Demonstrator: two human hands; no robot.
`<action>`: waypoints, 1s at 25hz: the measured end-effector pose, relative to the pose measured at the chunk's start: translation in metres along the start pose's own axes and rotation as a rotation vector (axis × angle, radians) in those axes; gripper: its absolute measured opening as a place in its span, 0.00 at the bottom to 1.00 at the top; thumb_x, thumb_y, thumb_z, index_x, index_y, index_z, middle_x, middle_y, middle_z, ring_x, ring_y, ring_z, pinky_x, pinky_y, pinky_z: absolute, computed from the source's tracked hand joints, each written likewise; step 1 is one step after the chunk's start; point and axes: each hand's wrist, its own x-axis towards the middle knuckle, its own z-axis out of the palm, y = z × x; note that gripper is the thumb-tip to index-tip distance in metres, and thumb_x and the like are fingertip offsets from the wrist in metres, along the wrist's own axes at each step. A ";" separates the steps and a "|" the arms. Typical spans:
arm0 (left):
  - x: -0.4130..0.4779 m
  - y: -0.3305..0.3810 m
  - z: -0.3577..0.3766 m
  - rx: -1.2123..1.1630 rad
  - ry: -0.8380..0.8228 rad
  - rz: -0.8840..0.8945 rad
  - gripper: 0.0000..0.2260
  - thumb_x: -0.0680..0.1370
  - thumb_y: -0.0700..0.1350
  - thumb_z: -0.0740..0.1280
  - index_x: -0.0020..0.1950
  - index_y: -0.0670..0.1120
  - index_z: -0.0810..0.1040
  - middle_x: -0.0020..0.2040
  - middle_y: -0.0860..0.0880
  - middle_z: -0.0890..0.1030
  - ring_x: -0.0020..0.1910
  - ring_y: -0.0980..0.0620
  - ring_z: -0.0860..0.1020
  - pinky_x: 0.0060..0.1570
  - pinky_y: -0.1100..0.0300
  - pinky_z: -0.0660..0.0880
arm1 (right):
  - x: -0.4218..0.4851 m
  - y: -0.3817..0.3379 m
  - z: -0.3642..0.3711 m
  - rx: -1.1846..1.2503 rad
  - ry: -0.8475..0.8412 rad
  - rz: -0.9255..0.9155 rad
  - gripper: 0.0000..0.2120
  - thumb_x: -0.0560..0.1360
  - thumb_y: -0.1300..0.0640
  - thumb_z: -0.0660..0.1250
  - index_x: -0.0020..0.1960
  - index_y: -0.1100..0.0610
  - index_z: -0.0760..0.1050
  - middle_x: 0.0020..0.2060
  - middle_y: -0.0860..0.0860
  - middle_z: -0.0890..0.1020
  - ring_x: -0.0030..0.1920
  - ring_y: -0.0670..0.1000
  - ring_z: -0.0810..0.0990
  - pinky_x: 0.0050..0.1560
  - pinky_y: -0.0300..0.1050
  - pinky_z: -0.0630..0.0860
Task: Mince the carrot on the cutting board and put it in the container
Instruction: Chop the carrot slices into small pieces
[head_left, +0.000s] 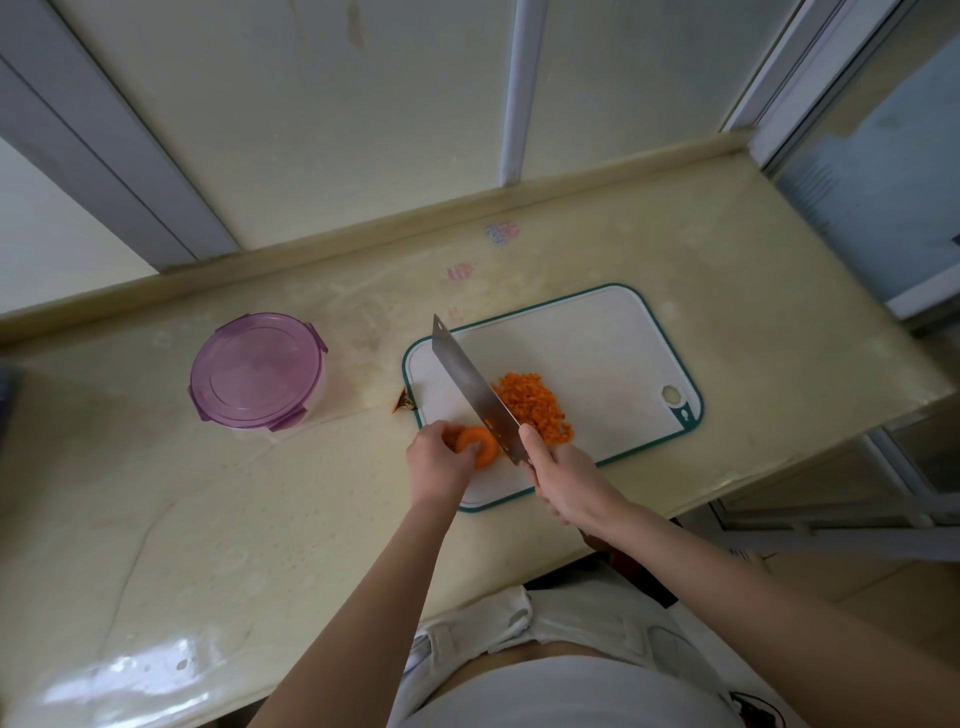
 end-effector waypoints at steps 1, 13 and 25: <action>0.001 0.001 0.000 0.002 -0.008 -0.007 0.12 0.72 0.42 0.71 0.55 0.43 0.78 0.50 0.46 0.79 0.46 0.53 0.74 0.45 0.64 0.69 | -0.001 0.000 0.001 -0.001 -0.003 -0.002 0.27 0.80 0.38 0.46 0.31 0.57 0.62 0.22 0.48 0.64 0.19 0.44 0.61 0.27 0.40 0.60; 0.004 0.005 -0.007 0.029 -0.057 -0.016 0.10 0.72 0.41 0.72 0.52 0.43 0.79 0.45 0.49 0.78 0.43 0.53 0.74 0.42 0.64 0.69 | 0.008 -0.003 0.013 -0.143 0.016 0.029 0.31 0.80 0.39 0.43 0.27 0.57 0.61 0.23 0.50 0.67 0.25 0.49 0.67 0.29 0.42 0.63; 0.005 0.002 -0.006 0.067 -0.062 0.042 0.09 0.72 0.40 0.72 0.50 0.43 0.78 0.43 0.50 0.76 0.42 0.52 0.73 0.41 0.64 0.68 | 0.016 0.004 0.024 -0.076 0.082 -0.026 0.30 0.81 0.42 0.49 0.25 0.57 0.58 0.21 0.50 0.66 0.23 0.47 0.65 0.27 0.38 0.59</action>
